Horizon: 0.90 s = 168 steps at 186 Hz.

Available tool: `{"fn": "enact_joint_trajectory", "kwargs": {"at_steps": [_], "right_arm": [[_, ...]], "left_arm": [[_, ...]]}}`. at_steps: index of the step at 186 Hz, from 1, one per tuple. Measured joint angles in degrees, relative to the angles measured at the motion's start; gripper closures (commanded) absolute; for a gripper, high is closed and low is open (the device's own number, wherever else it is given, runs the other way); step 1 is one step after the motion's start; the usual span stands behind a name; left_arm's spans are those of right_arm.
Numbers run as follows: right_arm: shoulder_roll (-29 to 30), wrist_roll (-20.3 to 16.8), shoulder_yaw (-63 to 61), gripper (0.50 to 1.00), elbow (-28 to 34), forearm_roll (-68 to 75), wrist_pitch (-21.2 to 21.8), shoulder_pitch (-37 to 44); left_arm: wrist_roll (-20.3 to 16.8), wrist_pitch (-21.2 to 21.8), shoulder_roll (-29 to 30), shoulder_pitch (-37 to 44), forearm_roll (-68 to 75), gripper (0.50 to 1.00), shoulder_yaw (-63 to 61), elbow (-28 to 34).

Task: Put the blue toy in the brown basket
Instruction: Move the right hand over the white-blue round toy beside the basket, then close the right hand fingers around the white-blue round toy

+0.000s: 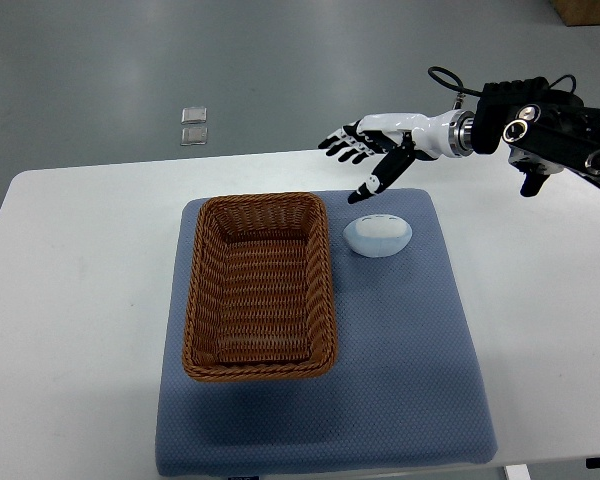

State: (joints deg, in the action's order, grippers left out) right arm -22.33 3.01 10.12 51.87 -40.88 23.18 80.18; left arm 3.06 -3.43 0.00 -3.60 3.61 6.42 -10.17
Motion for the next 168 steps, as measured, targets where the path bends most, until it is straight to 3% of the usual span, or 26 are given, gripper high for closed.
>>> {"fn": "enact_joint_trajectory", "kwargs": {"at_steps": [33, 103, 132, 168], "right_arm": [[2.8, -6.4, 7.3, 0.593, 2.1, -0.5, 0.3, 5.0], [4.7, -7.7, 7.8, 0.599, 1.3, -1.5, -3.6, 0.0], [4.8, -8.1, 7.8, 0.636, 0.6, -2.6, -5.6, -1.8], [5.3, -8.2, 7.8, 0.722, 0.1, -3.4, -7.3, -3.4]], "left_arm": [[0.0, 0.0, 0.0, 0.0, 0.0, 0.500, 0.0, 0.0], [0.1, 0.0, 0.0, 0.0, 0.0, 0.500, 0.0, 0.1], [0.1, 0.0, 0.0, 0.0, 0.0, 0.500, 0.0, 0.2], [0.1, 0.0, 0.0, 0.0, 0.0, 0.500, 0.0, 0.2]]}}
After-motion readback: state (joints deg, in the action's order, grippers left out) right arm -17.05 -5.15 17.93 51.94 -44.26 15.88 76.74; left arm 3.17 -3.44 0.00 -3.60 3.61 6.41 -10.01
